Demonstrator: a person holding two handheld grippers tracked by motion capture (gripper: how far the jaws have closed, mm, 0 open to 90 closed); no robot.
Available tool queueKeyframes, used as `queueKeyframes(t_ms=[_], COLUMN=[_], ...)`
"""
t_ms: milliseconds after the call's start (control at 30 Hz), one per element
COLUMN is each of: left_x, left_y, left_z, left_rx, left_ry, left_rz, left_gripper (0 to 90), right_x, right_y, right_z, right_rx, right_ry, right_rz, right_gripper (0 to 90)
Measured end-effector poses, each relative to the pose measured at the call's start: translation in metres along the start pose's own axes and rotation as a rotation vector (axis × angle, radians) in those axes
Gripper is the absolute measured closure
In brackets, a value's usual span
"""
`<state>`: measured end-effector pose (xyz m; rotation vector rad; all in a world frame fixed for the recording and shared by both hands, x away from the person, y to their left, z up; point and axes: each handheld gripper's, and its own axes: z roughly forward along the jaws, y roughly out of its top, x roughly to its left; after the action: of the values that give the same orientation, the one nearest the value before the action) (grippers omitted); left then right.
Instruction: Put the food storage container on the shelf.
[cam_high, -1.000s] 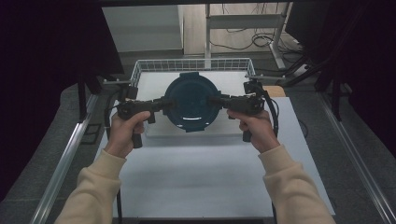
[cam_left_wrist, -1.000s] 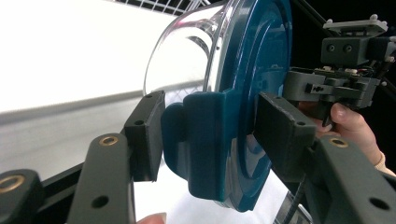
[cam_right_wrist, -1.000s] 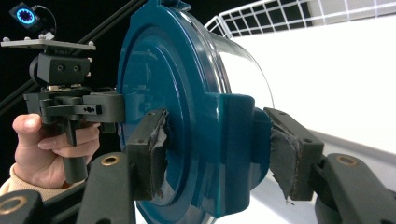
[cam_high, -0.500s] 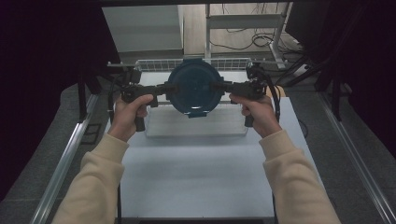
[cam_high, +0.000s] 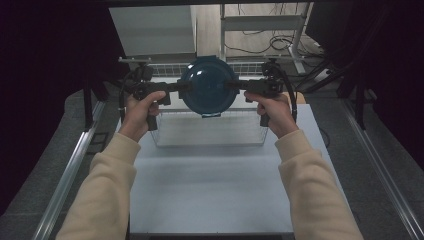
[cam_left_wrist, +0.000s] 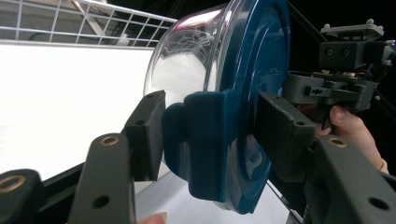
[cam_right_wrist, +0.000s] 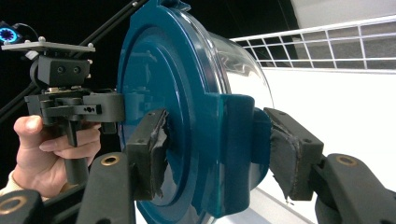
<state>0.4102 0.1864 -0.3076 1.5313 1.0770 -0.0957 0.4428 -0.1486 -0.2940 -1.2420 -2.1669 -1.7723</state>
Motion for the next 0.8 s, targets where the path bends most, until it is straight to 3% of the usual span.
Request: queueKeyframes(t_ms=[367,567,800], left_x=[0.024,0.03,0.039], left_y=[0.008,0.01,0.013], left_z=[0.02,0.025,0.031], left_rx=[0.021,0.007,0.016], left_ry=[-0.002,-0.006,-0.022], left_rz=[-0.065,-0.09,-0.15], left_gripper=[43.7,44.1,43.4], right_x=[-0.021,-0.03,-0.036], right_y=[0.006,0.008,0.012], right_z=[0.013,0.018,0.021], right_rx=[0.023,0.019,0.02], right_ry=[-0.032,-0.031,-0.05], right_rz=[0.056,0.091,0.18], right_gripper=[42.5,42.3,41.6])
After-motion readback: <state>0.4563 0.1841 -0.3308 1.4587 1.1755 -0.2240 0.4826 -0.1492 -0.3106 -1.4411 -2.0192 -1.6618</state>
